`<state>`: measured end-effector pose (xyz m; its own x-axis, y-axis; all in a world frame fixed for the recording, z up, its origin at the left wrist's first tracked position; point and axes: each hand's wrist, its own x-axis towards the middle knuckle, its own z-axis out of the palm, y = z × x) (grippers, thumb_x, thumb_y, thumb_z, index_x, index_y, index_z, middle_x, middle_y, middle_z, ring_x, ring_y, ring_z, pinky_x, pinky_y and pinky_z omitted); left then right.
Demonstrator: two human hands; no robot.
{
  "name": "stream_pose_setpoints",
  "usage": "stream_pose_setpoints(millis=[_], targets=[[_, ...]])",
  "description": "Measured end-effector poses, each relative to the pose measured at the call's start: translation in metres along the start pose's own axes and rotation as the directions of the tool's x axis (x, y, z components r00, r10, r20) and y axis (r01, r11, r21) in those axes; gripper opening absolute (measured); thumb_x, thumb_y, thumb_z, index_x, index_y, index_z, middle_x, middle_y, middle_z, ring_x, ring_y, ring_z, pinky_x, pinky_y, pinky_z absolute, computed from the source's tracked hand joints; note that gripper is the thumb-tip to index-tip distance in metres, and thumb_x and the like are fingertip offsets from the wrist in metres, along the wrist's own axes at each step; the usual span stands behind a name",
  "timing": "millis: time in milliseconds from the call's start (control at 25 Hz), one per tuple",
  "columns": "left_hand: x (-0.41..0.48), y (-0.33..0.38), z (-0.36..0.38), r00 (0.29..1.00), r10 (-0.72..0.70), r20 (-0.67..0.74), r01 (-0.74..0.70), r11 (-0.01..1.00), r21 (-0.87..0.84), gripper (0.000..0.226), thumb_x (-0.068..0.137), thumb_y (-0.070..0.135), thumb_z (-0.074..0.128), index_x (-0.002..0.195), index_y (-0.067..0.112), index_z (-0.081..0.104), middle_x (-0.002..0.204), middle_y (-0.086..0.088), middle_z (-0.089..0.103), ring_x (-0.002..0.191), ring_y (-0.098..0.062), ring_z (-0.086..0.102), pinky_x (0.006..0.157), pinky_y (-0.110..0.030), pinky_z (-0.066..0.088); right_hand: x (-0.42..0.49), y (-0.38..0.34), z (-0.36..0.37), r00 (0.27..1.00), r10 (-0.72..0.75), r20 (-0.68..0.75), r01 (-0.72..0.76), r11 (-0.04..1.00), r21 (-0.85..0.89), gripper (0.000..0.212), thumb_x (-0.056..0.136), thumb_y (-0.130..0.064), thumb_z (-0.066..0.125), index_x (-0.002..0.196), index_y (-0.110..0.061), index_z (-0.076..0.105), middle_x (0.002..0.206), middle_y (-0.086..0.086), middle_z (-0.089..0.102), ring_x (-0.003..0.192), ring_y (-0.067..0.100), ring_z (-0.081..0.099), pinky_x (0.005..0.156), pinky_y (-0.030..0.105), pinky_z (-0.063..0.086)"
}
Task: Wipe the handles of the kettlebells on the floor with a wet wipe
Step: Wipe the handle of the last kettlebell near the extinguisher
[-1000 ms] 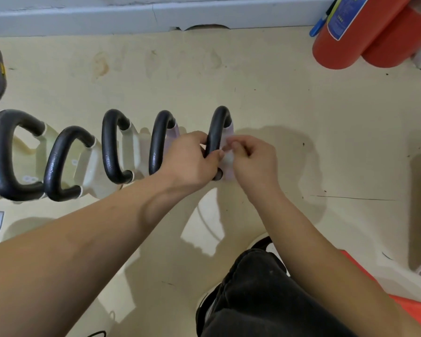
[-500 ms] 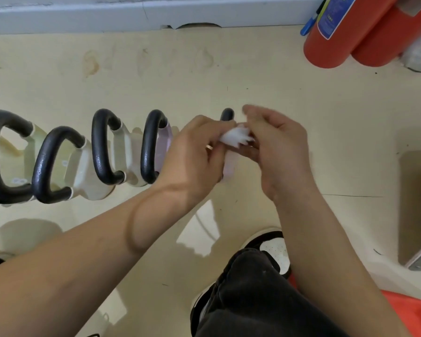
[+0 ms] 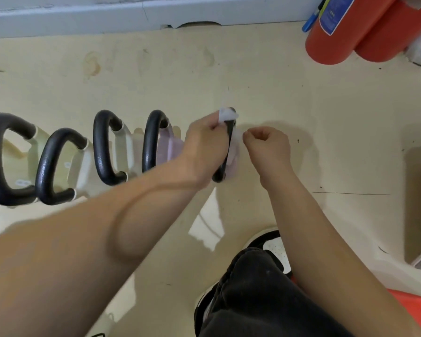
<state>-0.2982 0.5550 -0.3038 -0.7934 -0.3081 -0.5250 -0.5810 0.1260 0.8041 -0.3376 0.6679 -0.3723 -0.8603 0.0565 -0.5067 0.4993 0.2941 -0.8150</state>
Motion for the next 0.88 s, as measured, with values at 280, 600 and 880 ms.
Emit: stream_pose_setpoints(millis=[280,600,880], targets=[[-0.037,-0.046,-0.002,0.995,0.053,-0.086,-0.045,0.995,0.09,0.028,0.107,0.015,0.04,0.102,0.016,0.069,0.066,0.003,0.057,0.05,-0.004,0.044,0.051,-0.016,0.039,-0.005,0.027,0.022,0.989,-0.044,0.144,0.062,0.99,-0.129,0.027,0.082,-0.029,0.062,0.084,-0.005,0.073,0.075,0.019,0.068,0.061,0.017,0.052,0.06,0.033,0.043],[-0.006,-0.023,0.008,0.986,0.085,-0.143,-0.066,0.988,0.137,0.028,0.104,0.025,0.045,0.114,0.018,0.07,0.081,-0.001,0.072,0.073,-0.015,0.069,0.066,-0.032,0.058,0.005,0.031,0.014,0.986,-0.05,0.157,0.075,0.986,-0.152,0.023,0.08,-0.019,0.068,0.058,-0.013,0.068,0.05,-0.007,0.054,0.053,0.015,0.041,0.053,0.025,0.031],[-0.083,-0.075,-0.027,0.995,0.094,0.028,-0.098,0.951,0.293,0.031,0.105,0.018,0.046,0.076,0.013,0.055,0.06,0.007,0.045,0.056,-0.01,0.041,0.056,-0.025,0.037,-0.023,0.001,0.011,0.99,-0.051,0.131,0.11,0.858,-0.501,0.025,0.086,-0.028,0.058,0.074,-0.012,0.073,0.065,-0.001,0.069,0.066,0.023,0.067,0.053,0.026,0.045]])
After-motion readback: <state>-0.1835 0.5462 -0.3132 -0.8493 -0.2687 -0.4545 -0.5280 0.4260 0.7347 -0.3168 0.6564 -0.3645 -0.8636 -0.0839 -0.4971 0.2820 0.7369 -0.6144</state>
